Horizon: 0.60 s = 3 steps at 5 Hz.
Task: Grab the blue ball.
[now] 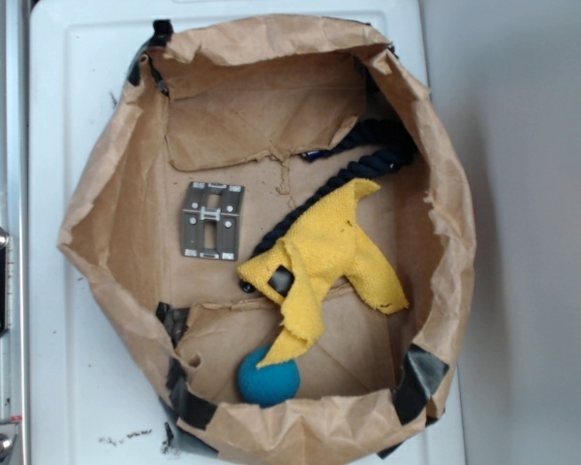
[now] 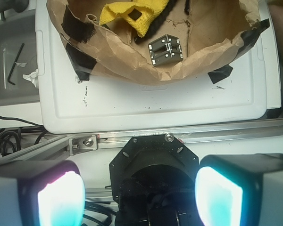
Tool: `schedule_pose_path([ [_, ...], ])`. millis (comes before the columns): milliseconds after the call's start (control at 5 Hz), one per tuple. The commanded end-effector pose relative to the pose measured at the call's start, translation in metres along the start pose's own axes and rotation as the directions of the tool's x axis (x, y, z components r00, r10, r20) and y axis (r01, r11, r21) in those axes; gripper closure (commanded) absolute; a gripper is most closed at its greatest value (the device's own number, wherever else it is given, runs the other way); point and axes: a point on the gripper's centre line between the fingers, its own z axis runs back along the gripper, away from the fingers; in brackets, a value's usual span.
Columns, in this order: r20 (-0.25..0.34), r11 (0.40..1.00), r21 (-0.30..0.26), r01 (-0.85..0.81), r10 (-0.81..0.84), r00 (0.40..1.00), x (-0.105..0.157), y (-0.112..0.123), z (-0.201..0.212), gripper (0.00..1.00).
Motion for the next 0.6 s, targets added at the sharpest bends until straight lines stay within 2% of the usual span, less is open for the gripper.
schedule_pose_path([
  [0,0.0,1.0,0.0,0.0,0.0,1.0,0.0,0.0,0.0,0.0],
  [400,0.026,0.993,-0.01,-0.118,0.118,0.993,0.098,0.006,-0.024,0.0],
])
